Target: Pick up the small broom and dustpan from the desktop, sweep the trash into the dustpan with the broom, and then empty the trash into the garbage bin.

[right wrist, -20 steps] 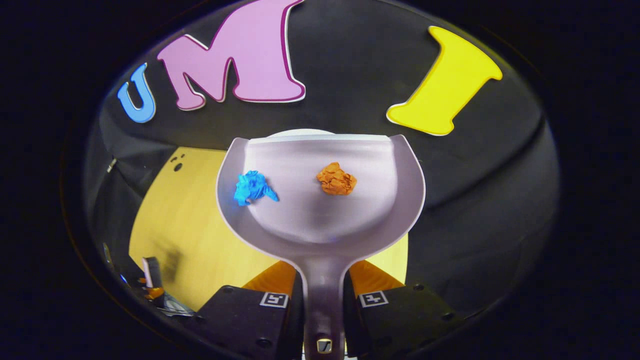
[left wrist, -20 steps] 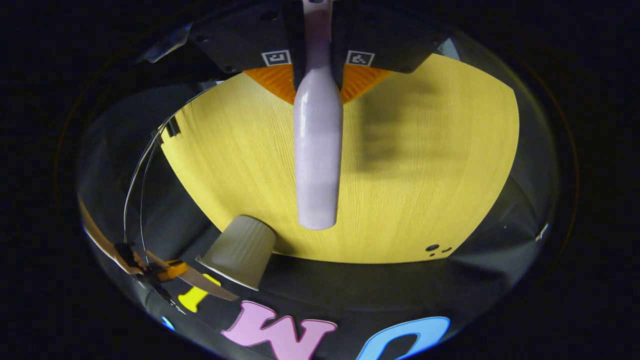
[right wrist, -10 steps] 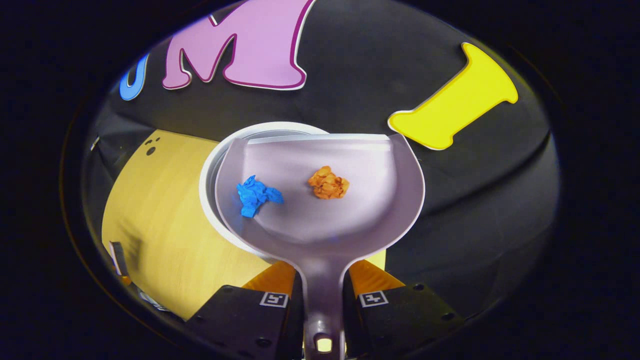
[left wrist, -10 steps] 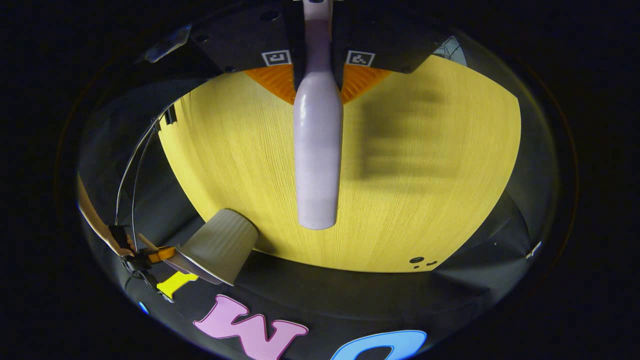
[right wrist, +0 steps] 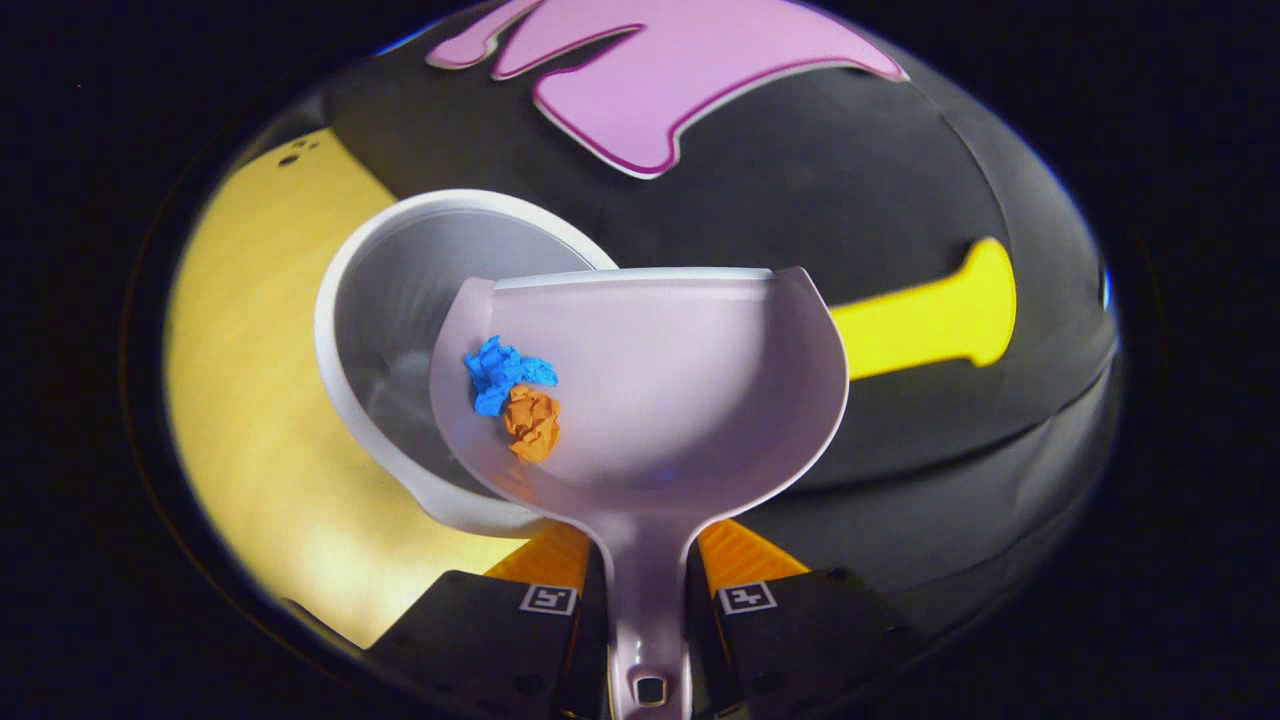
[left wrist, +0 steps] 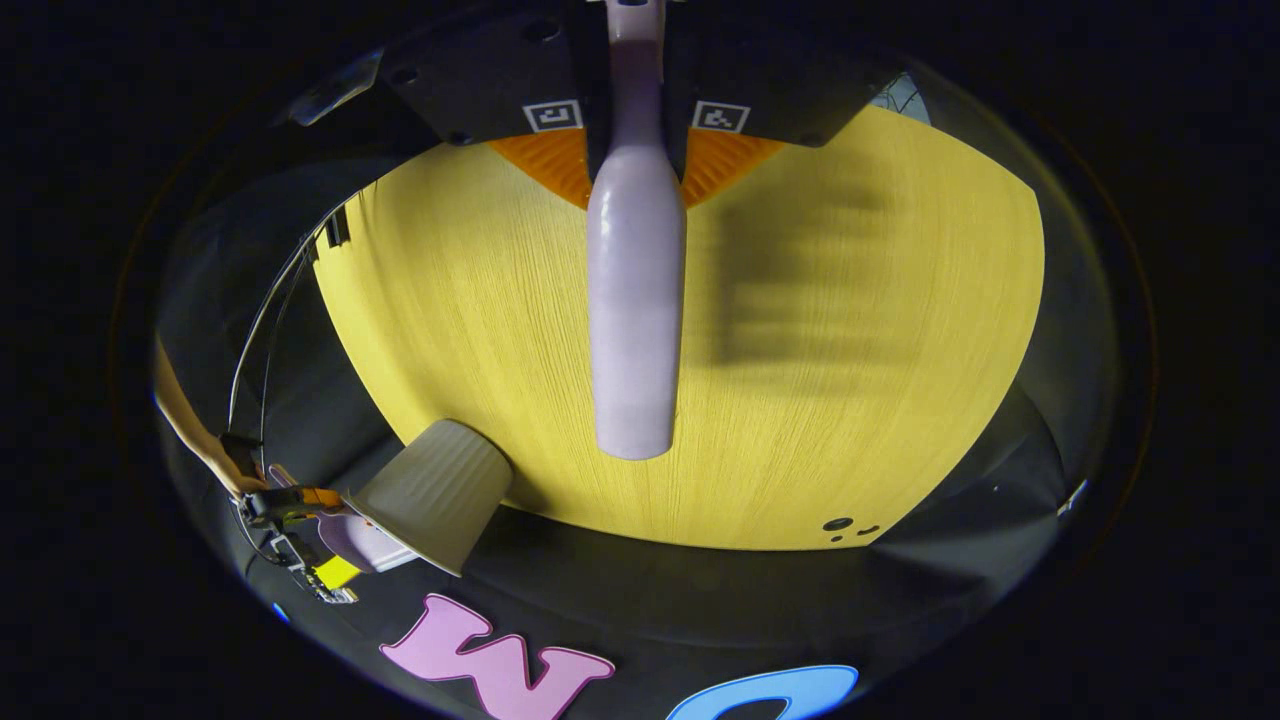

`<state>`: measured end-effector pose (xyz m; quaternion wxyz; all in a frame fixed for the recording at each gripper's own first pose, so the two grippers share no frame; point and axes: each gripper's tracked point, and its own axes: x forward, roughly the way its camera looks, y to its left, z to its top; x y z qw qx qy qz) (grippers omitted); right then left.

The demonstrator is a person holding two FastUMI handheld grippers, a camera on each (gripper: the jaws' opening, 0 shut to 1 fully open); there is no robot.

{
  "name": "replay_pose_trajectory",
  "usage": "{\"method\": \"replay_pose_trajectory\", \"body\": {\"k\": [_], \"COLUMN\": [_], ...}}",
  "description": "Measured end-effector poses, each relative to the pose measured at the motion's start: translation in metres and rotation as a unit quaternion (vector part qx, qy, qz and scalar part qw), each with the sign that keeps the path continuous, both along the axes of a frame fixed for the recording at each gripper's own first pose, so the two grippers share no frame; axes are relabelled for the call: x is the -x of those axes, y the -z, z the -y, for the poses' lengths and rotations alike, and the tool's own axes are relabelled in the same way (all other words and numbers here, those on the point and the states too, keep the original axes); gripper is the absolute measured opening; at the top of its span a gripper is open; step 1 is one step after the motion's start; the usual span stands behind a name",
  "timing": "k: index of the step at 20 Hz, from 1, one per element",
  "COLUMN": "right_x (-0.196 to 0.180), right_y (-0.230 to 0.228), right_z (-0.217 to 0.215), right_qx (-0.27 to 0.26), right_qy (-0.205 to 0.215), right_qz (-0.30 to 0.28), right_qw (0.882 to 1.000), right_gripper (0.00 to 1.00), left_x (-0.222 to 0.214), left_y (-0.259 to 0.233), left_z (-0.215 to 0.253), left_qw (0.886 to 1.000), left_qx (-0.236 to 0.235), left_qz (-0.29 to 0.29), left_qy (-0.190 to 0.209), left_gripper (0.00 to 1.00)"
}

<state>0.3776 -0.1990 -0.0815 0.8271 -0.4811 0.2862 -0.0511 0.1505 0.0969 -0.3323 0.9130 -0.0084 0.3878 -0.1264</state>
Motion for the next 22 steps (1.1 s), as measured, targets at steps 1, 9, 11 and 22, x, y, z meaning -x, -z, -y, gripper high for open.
{"method": "replay_pose_trajectory", "body": {"k": [1,9,11,22], "right_x": [-0.004,0.004,-0.007,0.003], "right_y": [-0.001,-0.047,-0.05,-0.043], "right_z": [0.001,0.016,0.026,0.014], "right_qx": [0.038,0.258,0.289,0.142], "right_qy": [-0.013,-0.111,-0.127,-0.085], "right_qz": [0.004,0.048,0.05,0.023], "right_qw": [0.999,0.959,0.947,0.986], "right_gripper": [0.36,0.36,0.36,0.36], "left_x": [0.001,0.01,0.013,0.01], "left_y": [0.001,0.013,0.016,0.009], "left_z": [0.001,0.004,0.006,0.008], "left_qw": [1.0,1.0,1.0,1.0], "left_qx": [0.001,0.006,0.008,0.009], "left_qz": [-0.002,-0.017,-0.019,0.001], "left_qy": [0.0,-0.006,-0.007,-0.02], "left_gripper": [0.27,0.27,0.26,0.26]}}
